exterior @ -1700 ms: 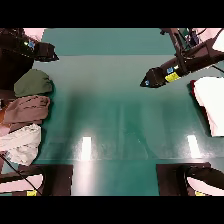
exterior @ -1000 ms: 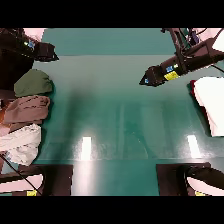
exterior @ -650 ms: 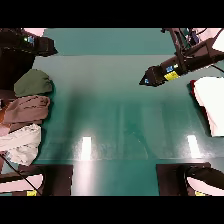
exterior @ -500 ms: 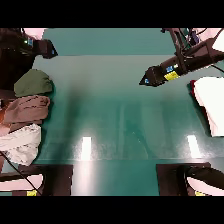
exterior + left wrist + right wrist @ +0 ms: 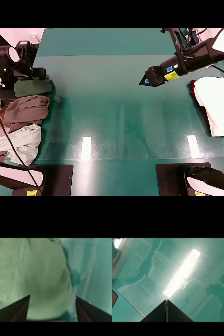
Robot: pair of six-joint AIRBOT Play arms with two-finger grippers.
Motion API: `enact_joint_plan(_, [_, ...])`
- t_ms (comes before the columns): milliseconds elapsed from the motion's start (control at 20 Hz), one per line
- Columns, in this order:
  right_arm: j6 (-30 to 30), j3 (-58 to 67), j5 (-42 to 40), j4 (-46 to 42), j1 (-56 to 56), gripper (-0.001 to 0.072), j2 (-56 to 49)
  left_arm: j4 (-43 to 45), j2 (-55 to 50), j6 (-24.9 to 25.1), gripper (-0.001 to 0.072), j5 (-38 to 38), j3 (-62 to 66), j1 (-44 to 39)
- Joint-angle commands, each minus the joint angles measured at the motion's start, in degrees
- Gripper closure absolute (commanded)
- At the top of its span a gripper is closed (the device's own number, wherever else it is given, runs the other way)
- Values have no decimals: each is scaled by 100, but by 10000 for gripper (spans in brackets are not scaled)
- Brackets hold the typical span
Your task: Fold the shirts.
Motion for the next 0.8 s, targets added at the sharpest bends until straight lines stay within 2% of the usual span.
enact_joint_plan(0, [2, -2, 0, 0, 4, 685, 2, -35, -328, 114, 66, 570, -81, 168])
enact_joint_plan(100, [2, -2, 0, 2, 4, 685, 2, -31, -356, 114, 68, 702, -79, 168])
enact_joint_plan(150, [2, -2, -17, 0, 4, 685, 2, -31, -358, 101, 174, 688, -79, 168])
enact_joint_plan(200, [2, -2, -57, -7, 2, 685, 2, -35, -343, 92, 600, 608, -70, 168])
enact_joint_plan(250, [2, -2, -70, -7, 2, 685, 2, -72, -337, 107, 677, 487, -9, 166])
enact_joint_plan(400, [0, 81, -223, -50, 2, 685, 7, -435, -319, 212, 679, -238, 728, 166])
enact_joint_plan(500, [0, 455, -339, -61, -28, 685, 7, -944, -63, 697, 680, -649, 1539, 42])
enact_joint_plan(600, [0, 970, -382, -61, -168, 686, 7, -1860, 455, 1283, 679, -809, 2175, -170])
enact_joint_plan(750, [0, 1613, -343, -59, -610, 686, 7, -3812, 1357, 2201, 679, -1080, 2566, -555])
